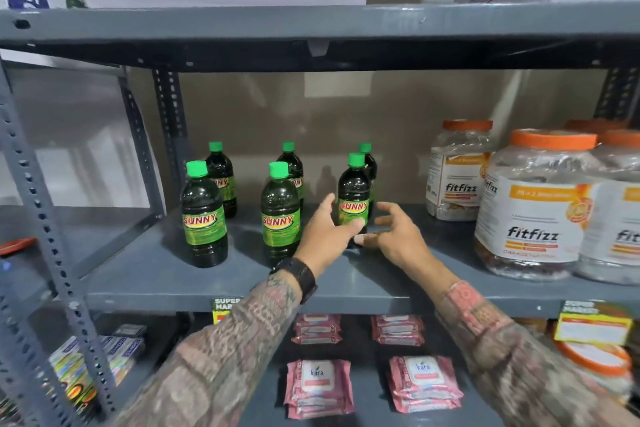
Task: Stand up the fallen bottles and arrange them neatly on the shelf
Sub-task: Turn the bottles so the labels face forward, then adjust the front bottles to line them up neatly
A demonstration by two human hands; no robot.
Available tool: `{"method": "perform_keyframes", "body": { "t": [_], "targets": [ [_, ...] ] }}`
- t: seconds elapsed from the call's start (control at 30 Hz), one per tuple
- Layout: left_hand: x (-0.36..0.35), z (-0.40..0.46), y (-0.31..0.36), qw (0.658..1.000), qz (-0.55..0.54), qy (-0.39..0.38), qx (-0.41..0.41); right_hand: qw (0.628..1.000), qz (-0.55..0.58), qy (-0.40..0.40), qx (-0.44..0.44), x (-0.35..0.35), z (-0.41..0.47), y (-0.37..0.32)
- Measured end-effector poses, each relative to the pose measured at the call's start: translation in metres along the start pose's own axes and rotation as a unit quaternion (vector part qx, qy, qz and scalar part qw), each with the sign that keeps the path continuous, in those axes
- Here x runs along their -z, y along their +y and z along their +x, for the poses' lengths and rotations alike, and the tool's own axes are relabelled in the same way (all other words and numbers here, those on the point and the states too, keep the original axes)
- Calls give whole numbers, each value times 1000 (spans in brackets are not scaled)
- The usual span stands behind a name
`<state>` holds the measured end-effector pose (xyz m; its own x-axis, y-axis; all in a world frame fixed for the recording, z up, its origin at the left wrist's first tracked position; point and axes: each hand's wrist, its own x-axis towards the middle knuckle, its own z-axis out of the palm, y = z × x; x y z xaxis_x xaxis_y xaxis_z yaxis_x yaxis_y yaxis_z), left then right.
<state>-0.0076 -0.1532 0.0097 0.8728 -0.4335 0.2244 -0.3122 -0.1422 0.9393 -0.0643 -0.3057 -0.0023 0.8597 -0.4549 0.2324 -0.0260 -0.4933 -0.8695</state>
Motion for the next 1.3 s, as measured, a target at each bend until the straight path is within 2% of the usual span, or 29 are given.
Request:
{"method": "perform_keyframes", "body": {
  "t": [0.13,0.4,0.73,1.03,1.17,1.23,1.3],
  "targets": [
    [-8,45,-29,999,-38,-9,7,999,-3,-33,13,-9,21,0],
    [-14,29,-26,998,-67,0,-17,999,16,-18,26,-13,26,13],
    [-15,3,-31,995,-89,-29,-44,999,-8,-11,44,-4,-8,13],
    [-9,-17,-25,996,-76,-44,-26,999,-5,-19,37,-2,-25,7],
    [18,-52,-19,999,-30,-26,1,997,17,66,30,-9,-48,5],
    [42,-74,-17,999,-33,-16,-15,991,20,118,66,-15,-63,1],
    [78,-93,-20,999,-37,27,-27,985,46,134,101,-26,-77,-8]
  ]
}}
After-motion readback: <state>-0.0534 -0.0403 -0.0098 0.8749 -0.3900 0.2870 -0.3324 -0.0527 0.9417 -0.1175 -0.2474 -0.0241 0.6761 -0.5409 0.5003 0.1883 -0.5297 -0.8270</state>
